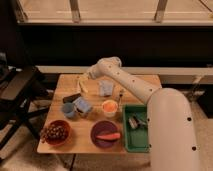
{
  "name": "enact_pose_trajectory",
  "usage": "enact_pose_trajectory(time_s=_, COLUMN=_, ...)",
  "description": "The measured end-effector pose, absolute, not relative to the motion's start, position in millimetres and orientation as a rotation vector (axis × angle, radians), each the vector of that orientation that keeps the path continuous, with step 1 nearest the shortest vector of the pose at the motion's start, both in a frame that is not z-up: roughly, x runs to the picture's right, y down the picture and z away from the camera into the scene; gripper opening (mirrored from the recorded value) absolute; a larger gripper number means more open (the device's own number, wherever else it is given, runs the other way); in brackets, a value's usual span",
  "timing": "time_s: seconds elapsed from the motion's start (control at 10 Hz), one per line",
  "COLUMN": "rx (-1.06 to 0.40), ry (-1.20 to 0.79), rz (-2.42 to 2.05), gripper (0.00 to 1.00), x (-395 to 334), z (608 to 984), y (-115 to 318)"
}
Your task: Place banana in table surface
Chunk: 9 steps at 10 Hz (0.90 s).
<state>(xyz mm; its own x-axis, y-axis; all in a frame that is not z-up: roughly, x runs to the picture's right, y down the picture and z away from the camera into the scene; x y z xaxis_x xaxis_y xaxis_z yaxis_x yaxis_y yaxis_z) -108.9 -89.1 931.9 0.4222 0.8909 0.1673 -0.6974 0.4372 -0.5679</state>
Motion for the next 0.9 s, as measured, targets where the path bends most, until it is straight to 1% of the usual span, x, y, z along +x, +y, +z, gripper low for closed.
enact_pose_trajectory(time_s=0.4, rx=-0.456, ry=-0.477, rz=1.026, gripper=0.65, x=-106, z=934, y=-89)
enact_pose_trajectory(time_s=0.9, rx=-0.473, ry=-0.418, rz=0.924, gripper=0.65, x=-139, z=961, y=-76)
